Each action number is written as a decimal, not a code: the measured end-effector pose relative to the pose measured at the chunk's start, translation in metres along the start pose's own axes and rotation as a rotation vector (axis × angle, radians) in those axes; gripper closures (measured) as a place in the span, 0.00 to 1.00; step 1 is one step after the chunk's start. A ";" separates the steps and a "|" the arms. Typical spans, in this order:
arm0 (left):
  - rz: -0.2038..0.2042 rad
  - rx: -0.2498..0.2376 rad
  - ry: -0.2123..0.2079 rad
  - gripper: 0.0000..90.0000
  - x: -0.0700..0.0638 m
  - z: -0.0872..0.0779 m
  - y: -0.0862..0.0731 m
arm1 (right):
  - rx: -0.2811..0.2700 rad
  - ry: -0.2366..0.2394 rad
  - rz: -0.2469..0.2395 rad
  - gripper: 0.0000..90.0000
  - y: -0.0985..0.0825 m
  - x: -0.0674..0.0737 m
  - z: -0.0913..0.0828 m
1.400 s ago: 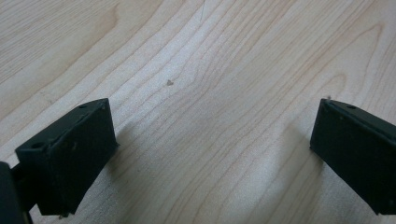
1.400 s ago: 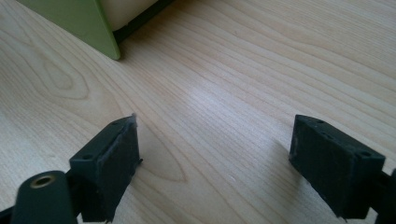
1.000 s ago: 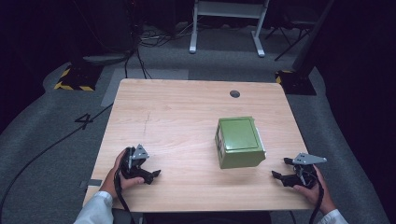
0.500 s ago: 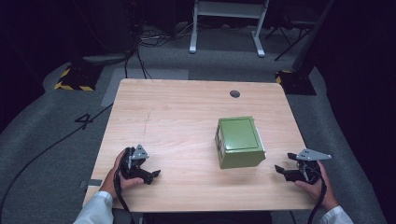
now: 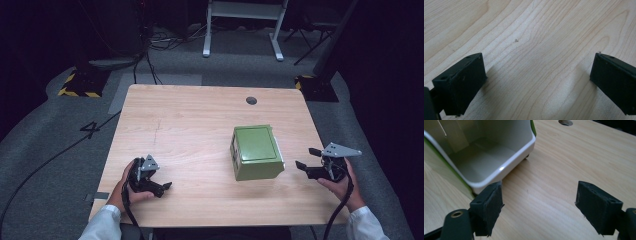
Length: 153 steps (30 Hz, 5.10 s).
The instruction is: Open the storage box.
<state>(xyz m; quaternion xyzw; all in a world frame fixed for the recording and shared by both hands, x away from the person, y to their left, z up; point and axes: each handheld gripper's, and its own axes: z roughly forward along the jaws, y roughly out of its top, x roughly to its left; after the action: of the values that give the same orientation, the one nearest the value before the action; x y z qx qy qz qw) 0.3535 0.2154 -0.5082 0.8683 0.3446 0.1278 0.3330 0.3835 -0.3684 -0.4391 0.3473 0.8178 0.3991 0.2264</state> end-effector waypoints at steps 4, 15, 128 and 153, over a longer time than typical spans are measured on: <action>0.000 0.000 0.000 0.00 0.000 0.000 0.000 | 0.013 0.005 -0.011 0.27 0.018 -0.002 0.012; 0.000 0.000 0.000 0.00 0.000 0.000 0.000 | 0.014 0.032 -0.010 0.29 0.044 0.002 0.039; 0.000 0.000 -0.001 0.00 0.000 0.000 0.000 | -0.078 -0.041 0.109 0.35 0.022 -0.046 -0.012; 0.000 0.000 -0.001 0.00 0.000 0.000 0.000 | -0.103 -0.009 -0.003 0.22 0.011 0.000 -0.051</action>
<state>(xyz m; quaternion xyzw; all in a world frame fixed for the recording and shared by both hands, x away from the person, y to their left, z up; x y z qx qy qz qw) 0.3535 0.2154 -0.5083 0.8683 0.3446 0.1273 0.3334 0.3550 -0.3893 -0.4007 0.3357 0.7958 0.4387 0.2481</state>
